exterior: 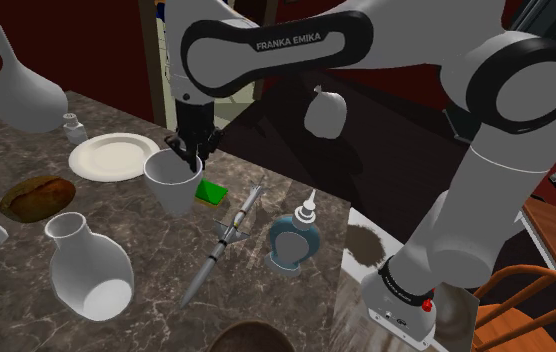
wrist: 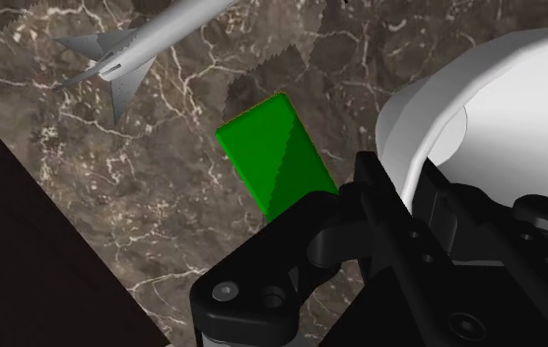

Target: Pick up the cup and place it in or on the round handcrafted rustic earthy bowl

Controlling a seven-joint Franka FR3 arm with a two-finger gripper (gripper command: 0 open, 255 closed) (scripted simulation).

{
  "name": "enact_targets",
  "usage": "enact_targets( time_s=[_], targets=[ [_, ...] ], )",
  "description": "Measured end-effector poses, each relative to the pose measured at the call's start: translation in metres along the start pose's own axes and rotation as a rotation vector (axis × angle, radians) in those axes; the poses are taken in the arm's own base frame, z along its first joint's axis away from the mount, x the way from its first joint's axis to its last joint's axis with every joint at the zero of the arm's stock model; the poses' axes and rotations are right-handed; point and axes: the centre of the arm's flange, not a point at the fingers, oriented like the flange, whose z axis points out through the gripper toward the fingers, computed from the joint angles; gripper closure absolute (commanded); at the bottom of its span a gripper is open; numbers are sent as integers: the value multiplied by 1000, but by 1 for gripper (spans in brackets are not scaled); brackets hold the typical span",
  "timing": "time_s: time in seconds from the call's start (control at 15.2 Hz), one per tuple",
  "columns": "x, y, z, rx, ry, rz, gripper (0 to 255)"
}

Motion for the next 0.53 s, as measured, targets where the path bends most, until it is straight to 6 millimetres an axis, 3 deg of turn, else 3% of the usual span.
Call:
enact_targets(
  time_s=[0.53],
  targets=[
    [-4, -1, -40, 0, 0, 0, 255]
  ],
)
